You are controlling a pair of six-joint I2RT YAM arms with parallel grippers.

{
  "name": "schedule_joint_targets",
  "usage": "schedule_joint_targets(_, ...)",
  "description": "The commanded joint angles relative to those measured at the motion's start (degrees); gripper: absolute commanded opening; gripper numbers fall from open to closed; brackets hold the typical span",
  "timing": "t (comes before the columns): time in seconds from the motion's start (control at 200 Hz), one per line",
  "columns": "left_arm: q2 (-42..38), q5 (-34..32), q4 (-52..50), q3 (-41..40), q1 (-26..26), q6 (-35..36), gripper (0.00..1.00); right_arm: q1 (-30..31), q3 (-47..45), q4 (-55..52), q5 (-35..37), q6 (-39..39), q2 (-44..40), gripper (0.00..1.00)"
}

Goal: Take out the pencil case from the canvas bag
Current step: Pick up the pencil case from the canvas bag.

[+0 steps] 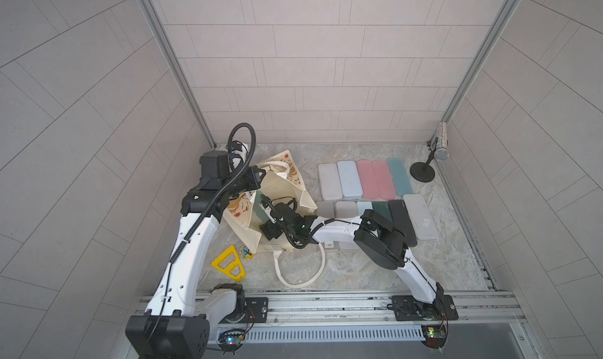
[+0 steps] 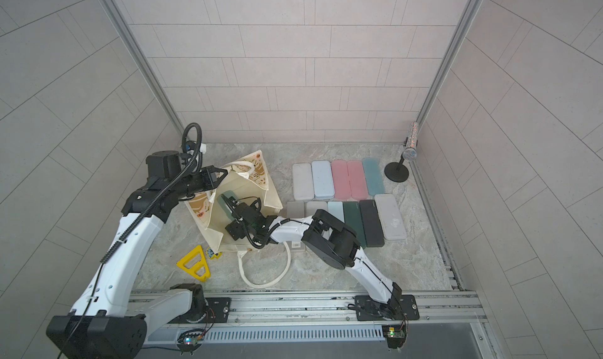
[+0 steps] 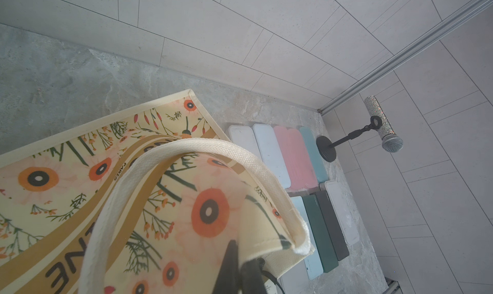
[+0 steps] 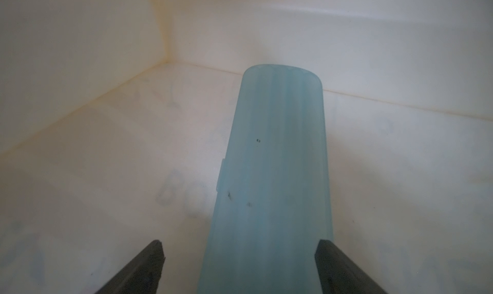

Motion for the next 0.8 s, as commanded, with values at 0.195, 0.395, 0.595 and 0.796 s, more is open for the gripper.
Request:
schedule_joint_targets(0.195, -0.9, 1.1, 1.9, 3.0, -0.3, 0.3, 0.0, -0.3, -0.4, -4.3, -1.8, 2.9, -0.2, 0.79)
schedule_joint_targets(0.395, -1.0, 0.2, 1.2, 3.2, -0.3, 1.4, 0.0, -0.3, -1.4, -4.8, -1.1, 3.4, -3.1, 0.76)
schedule_joint_targets(0.595, -0.8, -1.0, 0.8, 3.2, -0.3, 2.2, 0.0, -0.2, -2.9, -7.2, -1.3, 4.6, -7.9, 0.75)
schedule_joint_targets(0.796, -0.5, -3.2, 0.7, 2.9, -0.3, 3.2, 0.0, 0.2, -8.6, -9.9, -1.9, 6.1, -14.9, 0.75)
